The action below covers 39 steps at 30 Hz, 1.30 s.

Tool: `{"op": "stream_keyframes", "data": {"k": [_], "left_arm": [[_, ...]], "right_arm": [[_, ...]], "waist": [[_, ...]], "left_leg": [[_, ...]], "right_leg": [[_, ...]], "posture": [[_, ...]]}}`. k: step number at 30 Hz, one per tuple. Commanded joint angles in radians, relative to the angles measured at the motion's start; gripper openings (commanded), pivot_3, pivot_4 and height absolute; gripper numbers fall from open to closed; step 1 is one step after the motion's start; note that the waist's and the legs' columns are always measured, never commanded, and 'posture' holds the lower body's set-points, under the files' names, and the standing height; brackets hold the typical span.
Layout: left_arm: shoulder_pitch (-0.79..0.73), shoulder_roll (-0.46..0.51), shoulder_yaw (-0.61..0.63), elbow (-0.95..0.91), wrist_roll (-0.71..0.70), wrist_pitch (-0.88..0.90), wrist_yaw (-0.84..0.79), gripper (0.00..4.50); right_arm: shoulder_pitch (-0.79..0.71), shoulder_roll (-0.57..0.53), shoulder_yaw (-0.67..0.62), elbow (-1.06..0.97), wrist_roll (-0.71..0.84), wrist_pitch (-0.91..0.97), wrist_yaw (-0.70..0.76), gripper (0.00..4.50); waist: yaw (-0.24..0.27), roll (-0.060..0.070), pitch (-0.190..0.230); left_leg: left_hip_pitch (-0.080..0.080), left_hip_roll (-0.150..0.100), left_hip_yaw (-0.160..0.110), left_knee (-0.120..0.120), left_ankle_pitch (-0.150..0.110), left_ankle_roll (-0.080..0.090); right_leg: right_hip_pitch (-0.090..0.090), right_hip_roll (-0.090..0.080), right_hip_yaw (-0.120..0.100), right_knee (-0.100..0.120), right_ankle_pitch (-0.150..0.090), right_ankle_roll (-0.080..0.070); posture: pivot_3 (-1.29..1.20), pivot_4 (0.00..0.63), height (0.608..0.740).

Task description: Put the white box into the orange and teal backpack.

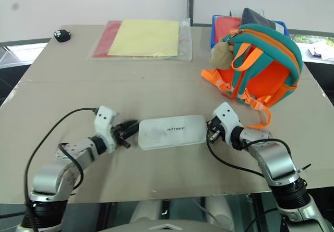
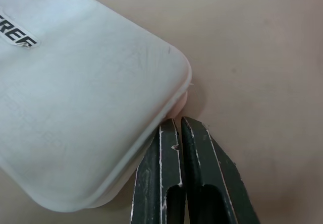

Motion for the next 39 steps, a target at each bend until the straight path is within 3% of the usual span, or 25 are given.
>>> {"op": "stream_keyframes", "data": {"k": [1,3,5,8,12,16,20,23,24,28,30,31,33,34,35,39], "left_arm": [[0.008,0.091,0.126,0.002,-0.13,0.117,-0.103,3.41],[0.002,0.161,0.194,0.018,-0.272,0.285,-0.169,4.35],[-0.012,0.237,0.224,0.047,-0.404,0.481,-0.219,4.45],[-0.038,0.257,0.225,0.072,-0.501,0.662,-0.193,4.45],[-0.114,0.148,0.226,0.104,-0.55,0.799,-0.072,4.45],[-0.213,-0.071,0.183,0.129,-0.527,0.868,0.079,4.45],[-0.248,-0.155,0.193,0.13,-0.527,0.902,0.143,4.45],[-0.248,-0.158,0.21,0.135,-0.539,0.904,0.158,3.41],[-0.251,-0.16,0.224,0.141,-0.544,0.904,0.162,2.81],[-0.272,-0.18,0.302,0.154,-0.588,0.904,0.181,1.3],[-0.285,-0.192,0.344,0.158,-0.637,0.904,0.201,1.13],[-0.283,-0.187,0.351,0.147,-0.651,0.904,0.202,1.13],[-0.291,-0.188,0.379,0.136,-0.68,0.902,0.207,1.13],[-0.294,-0.188,0.396,0.137,-0.697,0.897,0.215,1.13],[-0.296,-0.186,0.406,0.135,-0.709,0.887,0.222,1.13],[-0.338,-0.206,0.454,0.151,-0.749,0.829,0.282,1.13]], "right_arm": [[0.009,-0.016,-0.007,-0.04,0.009,-0.009,0.012,0.0],[0.01,-0.021,-0.01,-0.033,0.007,-0.018,0.015,0.0],[0.004,-0.025,-0.01,-0.023,0.006,-0.024,0.018,0.0],[-0.01,-0.026,-0.005,-0.018,0.001,-0.029,0.02,0.0],[-0.025,-0.026,0.016,-0.021,-0.006,-0.031,0.028,0.0],[-0.058,0.015,0.096,-0.003,0.006,-0.035,0.067,0.0],[-0.06,0.054,0.096,0.049,0.017,-0.051,0.078,0.0],[-0.059,0.036,0.079,0.063,0.002,-0.078,0.083,0.0],[-0.057,0.035,0.064,0.059,0.006,-0.081,0.081,0.0],[-0.023,0.039,-0.027,0.014,0.04,-0.126,0.061,0.0],[-0.013,0.057,-0.108,-0.019,0.091,-0.112,0.037,0.0],[-0.003,0.065,-0.152,-0.047,0.118,-0.102,0.022,0.38],[0.021,0.063,-0.246,-0.124,0.191,-0.047,0.003,0.7],[0.032,0.066,-0.305,-0.164,0.235,-0.007,-0.02,1.41],[0.041,0.071,-0.369,-0.197,0.286,0.031,-0.042,1.57],[0.041,0.07,-0.635,-0.252,0.464,0.185,-0.175,3.31]], "waist": [[0.001,0.001,0.0],[0.001,0.0,0.0],[0.002,0.0,0.001],[0.002,0.001,0.001],[0.005,0.0,0.001],[0.008,0.0,-0.001],[0.009,0.0,-0.002],[0.007,0.0,-0.002],[0.008,0.0,-0.002],[0.012,-0.002,-0.003],[0.008,-0.002,-0.003],[0.007,-0.002,-0.003],[0.007,-0.002,-0.003],[0.007,-0.002,-0.003],[0.006,-0.002,-0.003],[0.01,-0.002,-0.002]], "left_leg": [[0.0,0.0,0.0,0.0,0.0,0.0],[-0.001,0.0,0.0,0.0,0.0,0.0],[-0.002,0.0,0.001,0.0,0.0,0.0],[-0.001,0.0,0.001,0.0,0.0,0.0],[-0.001,0.0,0.0,0.0,0.0,0.0],[0.0,-0.001,-0.001,0.0,0.0,0.0],[0.0,-0.002,-0.002,0.003,0.0,0.0],[0.0,-0.002,-0.001,0.003,0.0,0.0],[0.0,-0.002,-0.001,0.003,0.0,0.0],[0.0,-0.002,-0.004,0.004,0.0,0.0],[0.0,-0.002,-0.003,0.004,0.0,0.0],[0.0,-0.002,-0.003,0.004,0.0,0.0],[0.0,-0.002,-0.004,0.004,0.0,0.0],[0.0,-0.002,-0.004,0.004,0.0,0.0],[0.0,-0.002,-0.004,0.004,0.0,0.0],[-0.001,-0.001,-0.005,0.003,0.0,0.0]], "right_leg": [[0.0,0.0,0.0,0.0,0.0,0.0],[-0.002,0.0,0.0,0.0,0.0,0.0],[-0.002,-0.001,0.0,0.0,0.0,0.0],[-0.002,-0.001,0.0,0.0,-0.001,0.001],[-0.001,-0.001,0.0,0.0,0.0,0.001],[0.0,-0.001,-0.001,0.001,0.001,0.002],[0.002,-0.001,-0.001,0.001,0.001,0.003],[0.003,-0.002,-0.001,0.0,0.001,0.002],[0.003,-0.002,-0.001,0.0,0.001,0.002],[0.003,-0.002,-0.003,0.0,0.0,0.001],[0.004,-0.002,-0.003,0.001,0.0,0.001],[0.004,-0.002,-0.002,0.001,0.0,0.001],[0.004,-0.001,-0.002,0.001,0.0,0.001],[0.003,-0.001,-0.003,0.001,0.001,0.002],[0.003,-0.001,-0.003,0.001,0.001,0.002],[0.002,-0.001,-0.003,0.001,0.001,0.002]], "posture": [[0.0,0.15,0.74],[0.0,0.15,0.74],[0.0,0.15,0.74],[0.0,0.15,0.74],[0.0,0.15,0.74],[0.0,0.15,0.74],[0.0,0.15,0.74],[0.0,0.15,0.74],[0.0,0.15,0.74],[0.0,0.15,0.74],[0.0,0.15,0.74],[0.0,0.15,0.74],[0.0,0.15,0.74],[0.0,0.15,0.74],[0.0,0.15,0.74],[0.0,0.15,0.74]]}}
